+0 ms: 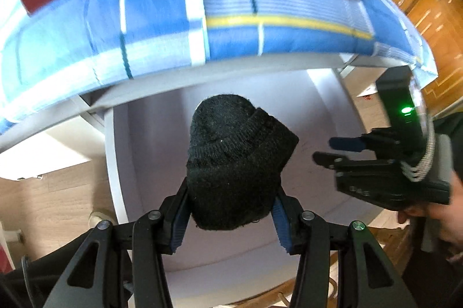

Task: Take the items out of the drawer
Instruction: 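Lift the black knit beanie with the left gripper over the red box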

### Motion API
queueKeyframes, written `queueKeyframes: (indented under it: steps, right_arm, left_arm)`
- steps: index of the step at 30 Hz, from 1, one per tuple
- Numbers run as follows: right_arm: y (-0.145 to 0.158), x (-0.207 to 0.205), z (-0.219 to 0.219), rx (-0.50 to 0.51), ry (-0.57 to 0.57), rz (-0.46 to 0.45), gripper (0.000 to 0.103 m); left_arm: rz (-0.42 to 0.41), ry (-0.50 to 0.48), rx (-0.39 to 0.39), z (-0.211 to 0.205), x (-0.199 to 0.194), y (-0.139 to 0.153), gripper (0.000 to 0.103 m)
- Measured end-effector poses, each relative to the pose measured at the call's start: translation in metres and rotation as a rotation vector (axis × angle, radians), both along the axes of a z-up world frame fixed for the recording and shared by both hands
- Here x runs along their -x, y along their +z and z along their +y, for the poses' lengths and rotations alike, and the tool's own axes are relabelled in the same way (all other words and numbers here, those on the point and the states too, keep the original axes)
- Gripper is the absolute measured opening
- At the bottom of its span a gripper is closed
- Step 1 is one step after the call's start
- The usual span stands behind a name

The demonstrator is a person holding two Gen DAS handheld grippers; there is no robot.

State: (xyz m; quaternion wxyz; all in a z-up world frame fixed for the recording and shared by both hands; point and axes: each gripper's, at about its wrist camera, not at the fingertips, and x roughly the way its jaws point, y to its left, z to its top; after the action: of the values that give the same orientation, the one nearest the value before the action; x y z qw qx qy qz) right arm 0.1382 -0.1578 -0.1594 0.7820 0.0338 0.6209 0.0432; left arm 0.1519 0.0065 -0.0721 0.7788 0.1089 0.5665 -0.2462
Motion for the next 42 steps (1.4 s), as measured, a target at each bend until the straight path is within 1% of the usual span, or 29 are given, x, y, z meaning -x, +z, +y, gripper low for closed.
queueKeyframes:
  steps: [9,13,14,17,26,30,36,38,42]
  right_arm:
    - [0.007,0.004,-0.004,-0.019,-0.022,-0.020,0.036]
    - [0.009,0.002,-0.007,-0.030,-0.032,-0.018,0.036]
    - [0.010,0.002,-0.007,-0.033,-0.034,-0.018,0.036]
    - [0.010,0.002,-0.008,-0.040,-0.036,-0.021,0.036]
    - [0.013,0.004,-0.011,-0.048,-0.038,-0.024,0.036]
    - [0.014,0.003,-0.012,-0.053,-0.039,-0.023,0.036]
    - [0.017,0.003,-0.011,-0.064,-0.036,-0.026,0.036]
    - [0.017,0.003,-0.010,-0.068,-0.038,-0.025,0.036]
    - [0.017,0.002,-0.010,-0.074,-0.038,-0.022,0.036]
  left_arm:
    - [-0.081,-0.035,0.001,-0.001,0.008,0.039,0.051]
    - [-0.103,-0.038,0.027,0.001,0.010,0.061,0.051]
    - [-0.110,-0.039,0.033,0.008,0.011,0.066,0.051]
    - [-0.130,-0.041,0.047,0.007,0.009,0.082,0.051]
    - [-0.163,-0.037,0.081,0.001,0.000,0.115,0.051]
    - [-0.198,-0.042,0.088,0.001,-0.009,0.141,0.051]
    - [-0.242,-0.016,0.066,0.007,-0.044,0.179,0.051]
    - [-0.251,-0.004,0.056,0.009,-0.058,0.187,0.051]
    - [-0.241,0.011,0.023,0.013,-0.086,0.192,0.052]
